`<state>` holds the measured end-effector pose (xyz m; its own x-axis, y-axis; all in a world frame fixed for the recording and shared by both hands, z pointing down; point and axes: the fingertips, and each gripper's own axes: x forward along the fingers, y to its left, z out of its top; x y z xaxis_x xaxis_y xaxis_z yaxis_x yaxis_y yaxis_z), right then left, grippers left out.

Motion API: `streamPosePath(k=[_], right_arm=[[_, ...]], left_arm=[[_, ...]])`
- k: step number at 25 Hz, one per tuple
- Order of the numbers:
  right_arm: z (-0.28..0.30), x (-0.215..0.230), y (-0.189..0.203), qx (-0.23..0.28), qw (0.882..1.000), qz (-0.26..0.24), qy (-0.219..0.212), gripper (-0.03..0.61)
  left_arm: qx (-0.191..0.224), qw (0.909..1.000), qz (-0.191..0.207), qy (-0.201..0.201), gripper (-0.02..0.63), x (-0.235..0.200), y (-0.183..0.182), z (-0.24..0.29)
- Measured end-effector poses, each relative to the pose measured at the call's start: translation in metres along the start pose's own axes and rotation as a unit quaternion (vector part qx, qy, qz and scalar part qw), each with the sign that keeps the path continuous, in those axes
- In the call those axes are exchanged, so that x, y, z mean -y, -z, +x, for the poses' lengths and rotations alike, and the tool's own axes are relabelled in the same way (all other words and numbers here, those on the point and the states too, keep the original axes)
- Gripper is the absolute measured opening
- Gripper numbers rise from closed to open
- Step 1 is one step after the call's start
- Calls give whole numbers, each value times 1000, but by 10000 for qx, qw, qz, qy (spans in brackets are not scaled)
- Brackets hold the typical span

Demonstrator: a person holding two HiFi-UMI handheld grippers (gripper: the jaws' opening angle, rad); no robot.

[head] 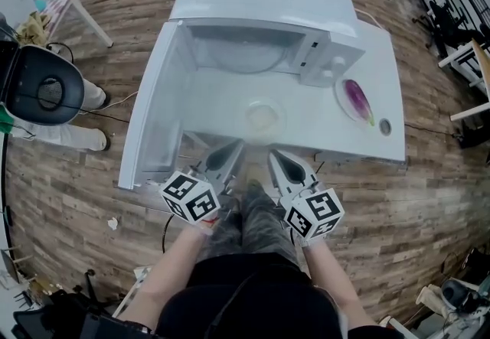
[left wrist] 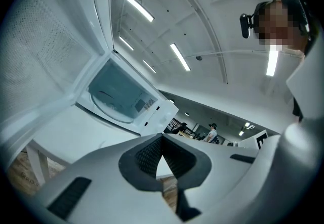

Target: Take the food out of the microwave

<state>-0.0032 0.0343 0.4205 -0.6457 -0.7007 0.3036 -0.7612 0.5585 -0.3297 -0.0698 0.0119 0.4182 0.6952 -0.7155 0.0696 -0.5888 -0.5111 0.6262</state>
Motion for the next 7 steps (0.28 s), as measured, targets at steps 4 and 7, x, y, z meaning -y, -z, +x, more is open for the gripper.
streamPosePath(k=[4, 7], right_arm=[[-2, -1, 3, 5, 10000, 39, 37, 18], [-6, -5, 5, 14, 9999, 94, 57, 18]], left_arm=[[-9, 10000, -27, -2, 9, 1, 5, -3], [26, 9999, -158, -17, 9, 3, 8, -9]])
